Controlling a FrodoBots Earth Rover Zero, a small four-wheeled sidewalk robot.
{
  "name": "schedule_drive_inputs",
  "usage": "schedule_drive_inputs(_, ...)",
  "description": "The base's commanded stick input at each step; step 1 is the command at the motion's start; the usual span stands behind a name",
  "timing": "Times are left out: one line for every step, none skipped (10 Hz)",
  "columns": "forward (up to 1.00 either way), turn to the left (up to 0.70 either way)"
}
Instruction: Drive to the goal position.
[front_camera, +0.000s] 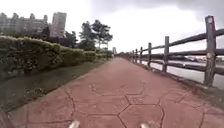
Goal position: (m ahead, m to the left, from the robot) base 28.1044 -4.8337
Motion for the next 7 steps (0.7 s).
schedule_drive_inputs(0.7, 0.0)
schedule_drive_inputs(0.7, 0.0)
schedule_drive_inputs(0.7, 0.0)
schedule_drive_inputs(0.7, 0.0)
schedule_drive_inputs(0.7, 0.0)
schedule_drive_inputs(0.7, 0.0)
schedule_drive_inputs(0.7, 0.0)
